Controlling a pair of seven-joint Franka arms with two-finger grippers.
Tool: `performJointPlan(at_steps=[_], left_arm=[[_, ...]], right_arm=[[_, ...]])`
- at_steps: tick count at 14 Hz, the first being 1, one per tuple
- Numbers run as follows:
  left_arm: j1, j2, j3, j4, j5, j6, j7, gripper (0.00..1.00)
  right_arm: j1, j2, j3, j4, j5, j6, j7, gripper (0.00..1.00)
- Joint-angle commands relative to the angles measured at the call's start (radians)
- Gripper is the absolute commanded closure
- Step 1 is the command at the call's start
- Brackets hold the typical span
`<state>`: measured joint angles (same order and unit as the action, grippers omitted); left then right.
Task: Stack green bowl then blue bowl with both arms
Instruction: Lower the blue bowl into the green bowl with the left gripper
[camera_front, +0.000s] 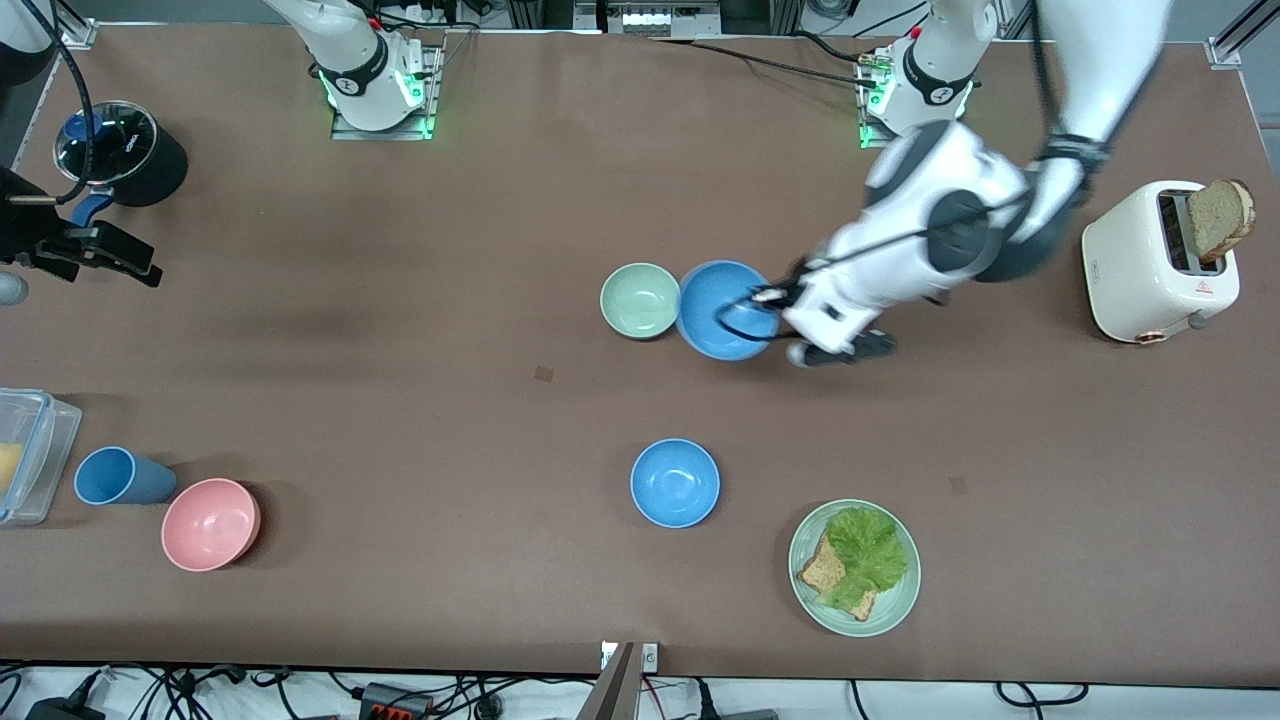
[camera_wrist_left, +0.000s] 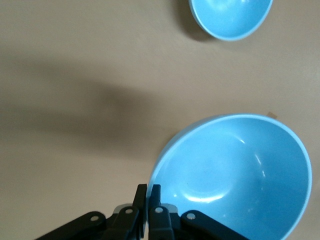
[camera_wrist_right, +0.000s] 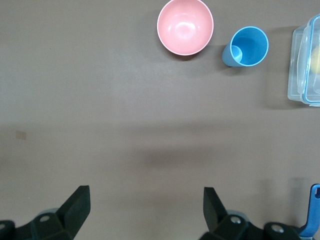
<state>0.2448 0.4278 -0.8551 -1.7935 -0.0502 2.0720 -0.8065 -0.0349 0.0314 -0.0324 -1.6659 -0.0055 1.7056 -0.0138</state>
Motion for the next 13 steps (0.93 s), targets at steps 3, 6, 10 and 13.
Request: performJointPlan(at_steps=[3,6,10,13], left_arm=[[-0.068,-0.031,0.005,-0.153,0.004,0.241,-0.192,1.0],[-0.082,-0.031,0.005,-0.214,0.035,0.318,-0.22,1.0],[-0.14,-0.024,0.008,-0.248,0.038,0.39,-0.304,1.0],[-0.147,-0.02,0.008,-0.273,0.038,0.425,-0.303,1.0]], right_arm=[[-0.003,-0.019,0.0,-0.008,-0.01,-0.003,-0.02,0.0],[-0.003,-0.019,0.0,-0.008,-0.01,-0.003,-0.02,0.0],[-0.003,-0.019,0.0,-0.008,-0.01,-0.001,-0.02,0.0],[-0.003,-0.019,0.0,-0.008,-0.01,-0.001,-0.02,0.0]])
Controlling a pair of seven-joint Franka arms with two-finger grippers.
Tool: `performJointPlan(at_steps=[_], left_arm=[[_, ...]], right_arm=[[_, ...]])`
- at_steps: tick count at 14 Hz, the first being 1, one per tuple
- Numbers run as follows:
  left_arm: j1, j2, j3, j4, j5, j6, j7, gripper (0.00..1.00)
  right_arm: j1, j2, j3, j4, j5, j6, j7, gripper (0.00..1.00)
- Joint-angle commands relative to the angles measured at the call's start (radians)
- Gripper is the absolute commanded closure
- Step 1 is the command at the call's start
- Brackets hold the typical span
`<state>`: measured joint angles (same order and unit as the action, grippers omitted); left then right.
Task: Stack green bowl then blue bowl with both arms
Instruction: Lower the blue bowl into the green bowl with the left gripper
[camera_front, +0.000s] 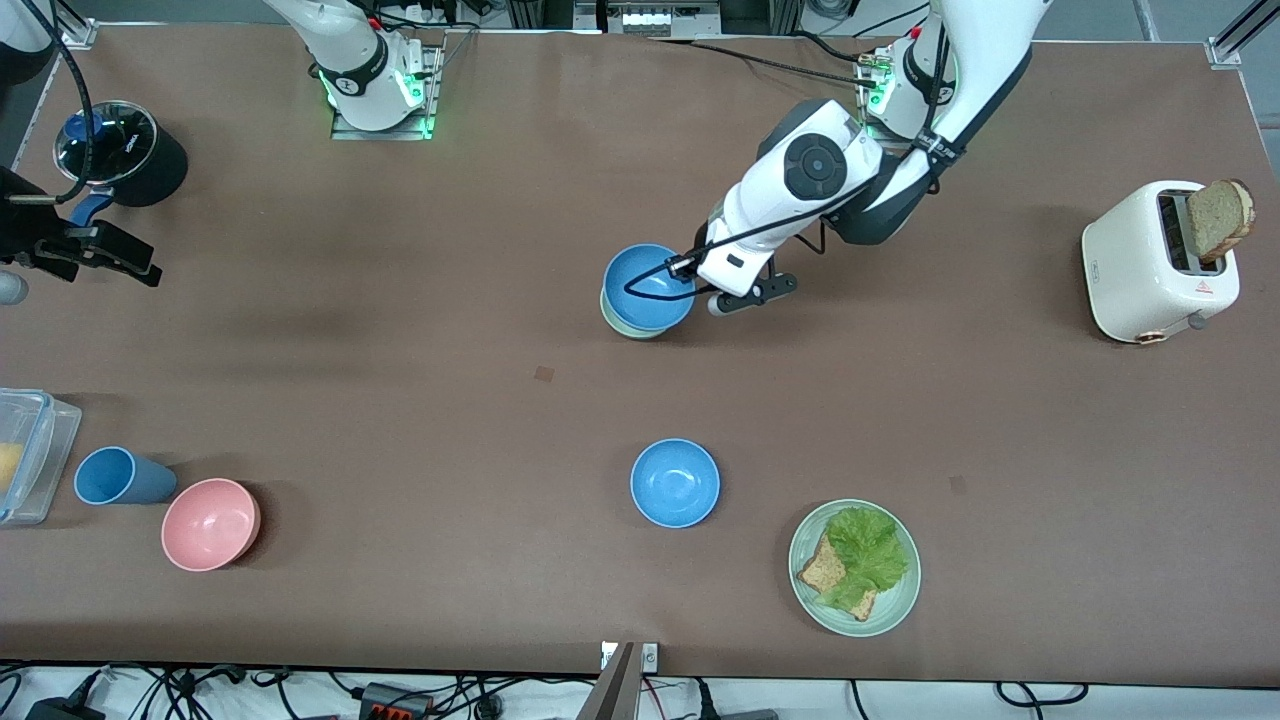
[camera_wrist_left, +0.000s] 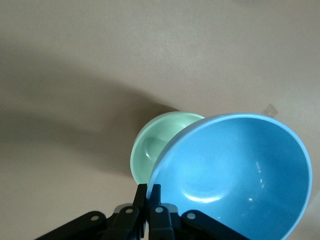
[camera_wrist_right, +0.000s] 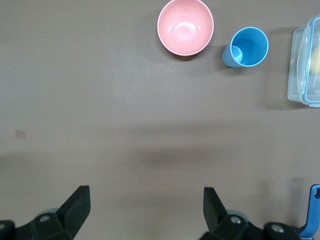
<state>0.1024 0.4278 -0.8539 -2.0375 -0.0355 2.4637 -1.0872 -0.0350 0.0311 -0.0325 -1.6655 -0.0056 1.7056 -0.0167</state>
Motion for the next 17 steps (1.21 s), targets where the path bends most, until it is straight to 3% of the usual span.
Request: performJointPlan(at_steps=[1,10,15,17], left_arm=[[-0.009,-0.02,0.009,-0.03,0.031,0.038,-0.022,1.0],[-0.018,0.017,0.018,-0.059,0.111,0.1,-0.036,1.0],[-0.044,0.074,0.032,-0.046,0.281,0.1,-0.151,1.0],[-0.046,0.085,0.032,-0.043,0.287,0.1,-0.158,1.0]], right_arm=[[-0.003,-0.017,0.0,-0.008,-0.01,-0.001,-0.017,0.0],[-0.003,-0.017,0.0,-0.01,-0.01,0.008,-0.017,0.0],[-0.003,-0.017,0.0,-0.014,-0.01,0.005,-0.017,0.0],[-0.002,-0.019,0.002,-0.014,-0.01,0.002,-0.017,0.0]])
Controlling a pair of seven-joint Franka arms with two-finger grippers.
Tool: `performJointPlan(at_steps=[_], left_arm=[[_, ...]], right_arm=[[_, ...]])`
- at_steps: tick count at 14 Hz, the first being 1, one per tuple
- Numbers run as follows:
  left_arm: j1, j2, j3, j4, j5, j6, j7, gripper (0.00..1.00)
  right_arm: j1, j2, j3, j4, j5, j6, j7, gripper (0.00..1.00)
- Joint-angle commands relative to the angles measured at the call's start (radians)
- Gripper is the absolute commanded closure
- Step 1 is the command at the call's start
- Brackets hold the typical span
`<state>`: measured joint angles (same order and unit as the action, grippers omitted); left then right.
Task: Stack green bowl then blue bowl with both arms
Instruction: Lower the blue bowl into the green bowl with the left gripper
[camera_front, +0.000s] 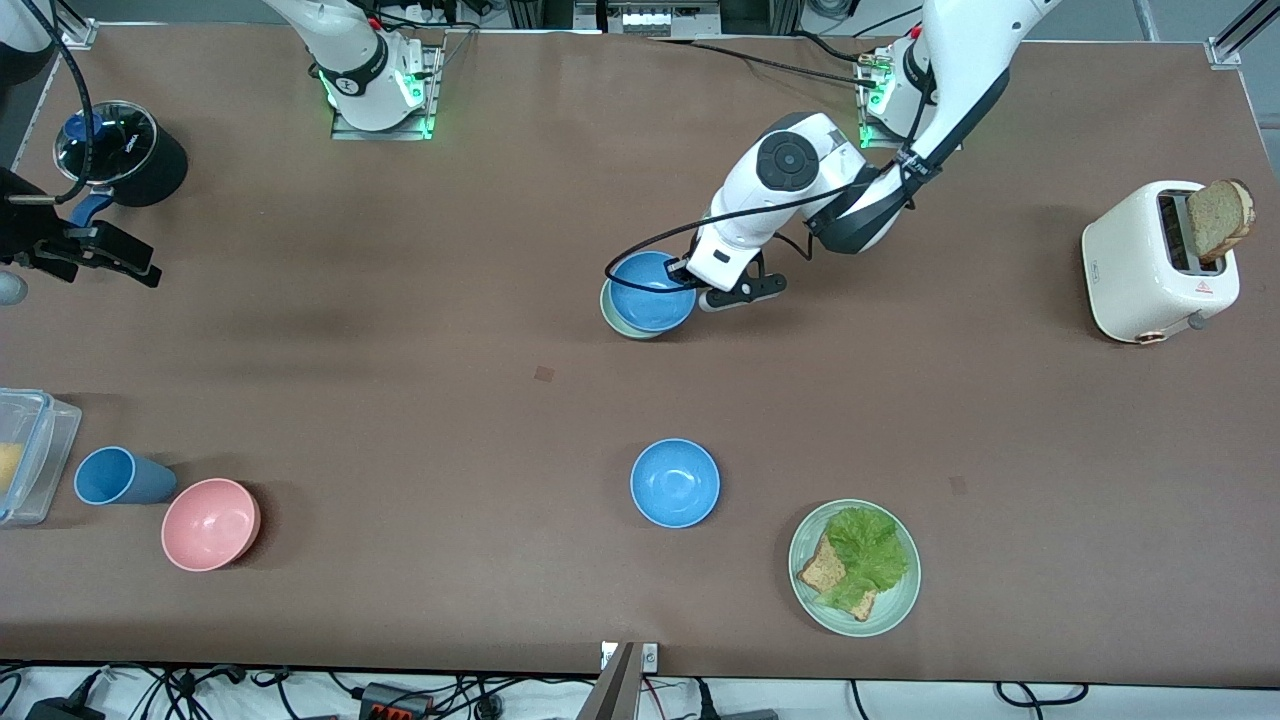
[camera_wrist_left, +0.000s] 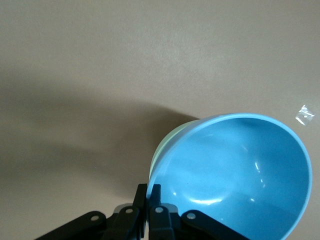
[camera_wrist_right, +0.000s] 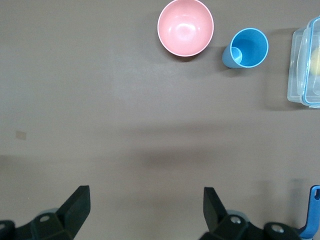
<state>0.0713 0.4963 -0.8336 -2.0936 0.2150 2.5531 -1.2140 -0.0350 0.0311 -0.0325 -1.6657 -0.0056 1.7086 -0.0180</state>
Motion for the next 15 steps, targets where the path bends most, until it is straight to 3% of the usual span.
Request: performJointPlan(at_steps=[1,12,15], left_arm=[[-0.015,0.016,0.011,0.014,0.038,0.01,-0.032,1.0],[-0.044,0.036,0.014,0.021,0.038,0.01,-0.041,1.0],[-0.045,0.056,0.024,0.044,0.046,0.009,-0.041,0.92]], right_arm=[[0.0,-0.019,0.002,-0.014,-0.01,0.002,-0.017,0.0],[-0.002,-0.019,0.002,-0.014,-0.01,-0.004,-0.017,0.0],[-0.002,-0.019,0.002,-0.014,-0.01,-0.003,-0.017,0.0]])
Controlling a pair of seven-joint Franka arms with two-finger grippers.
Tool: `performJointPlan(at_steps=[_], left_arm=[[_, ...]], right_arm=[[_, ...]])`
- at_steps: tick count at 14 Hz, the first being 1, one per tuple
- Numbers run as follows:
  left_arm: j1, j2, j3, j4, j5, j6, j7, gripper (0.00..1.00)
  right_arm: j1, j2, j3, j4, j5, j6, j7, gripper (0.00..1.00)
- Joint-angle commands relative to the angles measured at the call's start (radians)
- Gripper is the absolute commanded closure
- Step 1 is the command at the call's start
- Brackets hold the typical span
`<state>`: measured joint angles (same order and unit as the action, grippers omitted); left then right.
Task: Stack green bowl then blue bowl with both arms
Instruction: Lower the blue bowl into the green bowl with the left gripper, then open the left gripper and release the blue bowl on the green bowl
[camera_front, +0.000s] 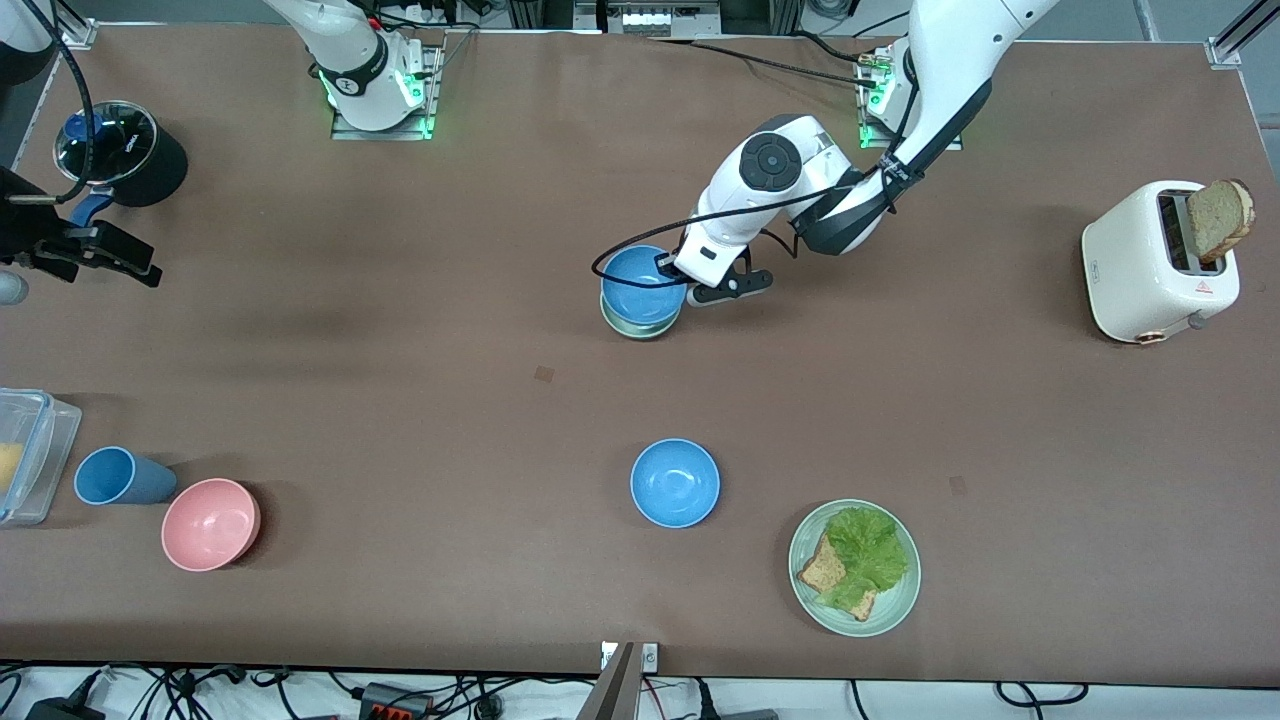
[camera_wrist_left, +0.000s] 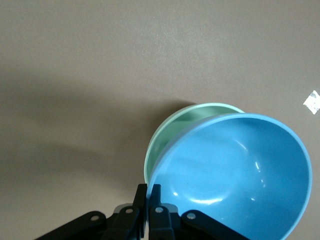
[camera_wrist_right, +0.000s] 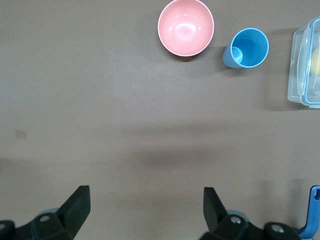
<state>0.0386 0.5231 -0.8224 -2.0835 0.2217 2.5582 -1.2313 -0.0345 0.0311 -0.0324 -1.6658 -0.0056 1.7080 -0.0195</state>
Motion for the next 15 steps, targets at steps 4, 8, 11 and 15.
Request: performJointPlan(at_steps=[4,8,11,15], left_arm=[[-0.009,0.035,0.012,0.045,0.039,0.002,-0.024,0.83],[-0.002,0.032,0.009,0.046,0.038,-0.003,-0.025,0.76],[0.006,0.028,0.008,0.059,0.038,-0.009,-0.031,0.75],[0.007,0.026,0.006,0.141,0.036,-0.149,-0.031,0.72]], right_arm=[[-0.002,-0.019,0.002,-0.014,-0.01,-0.001,-0.016,0.0],[-0.002,-0.019,0.002,-0.014,-0.01,-0.001,-0.016,0.0],[-0.002,-0.017,0.002,-0.014,-0.01,-0.001,-0.016,0.0],[-0.002,-0.016,0.002,-0.014,-0.01,0.004,-0.019,0.0]])
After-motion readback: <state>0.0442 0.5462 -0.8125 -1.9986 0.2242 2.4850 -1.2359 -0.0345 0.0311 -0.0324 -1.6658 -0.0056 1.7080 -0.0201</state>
